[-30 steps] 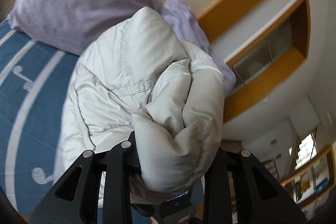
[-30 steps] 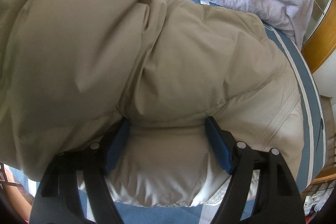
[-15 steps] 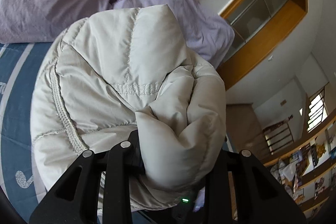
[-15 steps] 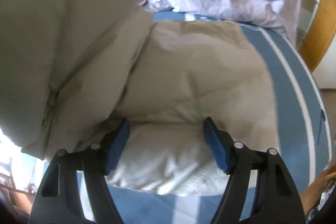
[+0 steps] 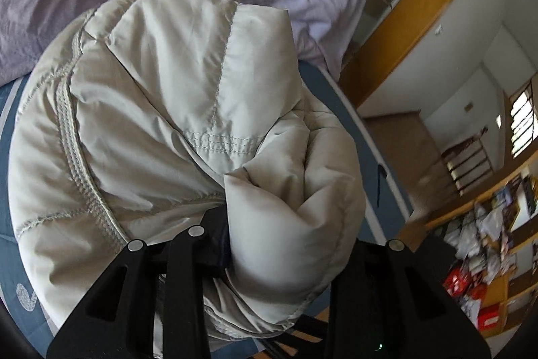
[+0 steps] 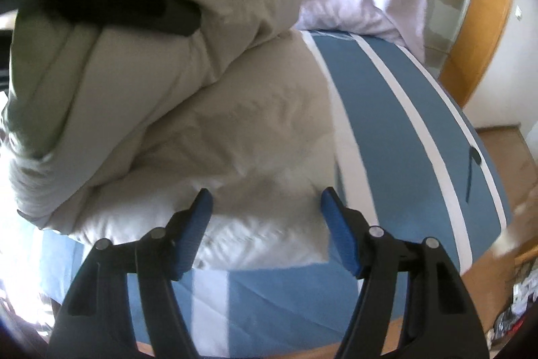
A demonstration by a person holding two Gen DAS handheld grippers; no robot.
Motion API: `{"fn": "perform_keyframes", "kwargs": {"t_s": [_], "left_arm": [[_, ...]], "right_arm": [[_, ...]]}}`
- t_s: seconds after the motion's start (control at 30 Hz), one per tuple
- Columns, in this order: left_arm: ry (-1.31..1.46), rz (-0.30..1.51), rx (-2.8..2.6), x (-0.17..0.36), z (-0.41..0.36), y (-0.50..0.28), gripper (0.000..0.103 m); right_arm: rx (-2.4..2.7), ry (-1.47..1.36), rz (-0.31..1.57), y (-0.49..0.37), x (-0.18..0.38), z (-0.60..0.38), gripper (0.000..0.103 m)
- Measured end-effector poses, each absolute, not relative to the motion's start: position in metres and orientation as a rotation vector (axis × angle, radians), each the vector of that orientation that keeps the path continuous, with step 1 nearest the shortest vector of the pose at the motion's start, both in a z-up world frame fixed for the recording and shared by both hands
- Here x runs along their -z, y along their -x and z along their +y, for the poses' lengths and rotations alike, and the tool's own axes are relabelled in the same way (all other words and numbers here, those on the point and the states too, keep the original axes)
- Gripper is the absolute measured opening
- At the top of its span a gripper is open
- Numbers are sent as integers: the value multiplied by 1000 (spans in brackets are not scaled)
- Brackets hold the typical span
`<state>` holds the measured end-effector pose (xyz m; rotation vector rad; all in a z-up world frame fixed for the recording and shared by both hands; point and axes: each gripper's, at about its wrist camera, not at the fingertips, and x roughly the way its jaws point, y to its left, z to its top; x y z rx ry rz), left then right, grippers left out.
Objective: Fold large clothes
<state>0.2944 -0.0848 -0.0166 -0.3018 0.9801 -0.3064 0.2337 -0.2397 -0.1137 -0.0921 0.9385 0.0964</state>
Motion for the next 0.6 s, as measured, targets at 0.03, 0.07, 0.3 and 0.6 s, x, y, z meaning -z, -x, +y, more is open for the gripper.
{"fn": "perform_keyframes", "kwargs": {"t_s": [0.03, 0.07, 0.3, 0.6], "left_arm": [[284, 985, 309, 19, -88, -293, 32], [273, 987, 311, 20, -92, -292, 32], [216, 975, 314, 11, -94, -283, 47], [188, 906, 327, -12, -101, -261, 74]], "right_arm": [[-88, 71, 943, -233, 116, -246, 67], [-88, 51, 946, -233, 117, -251, 67], [-67, 33, 950, -228, 119, -260, 67], [-49, 9, 949, -220, 116, -265, 68]]}}
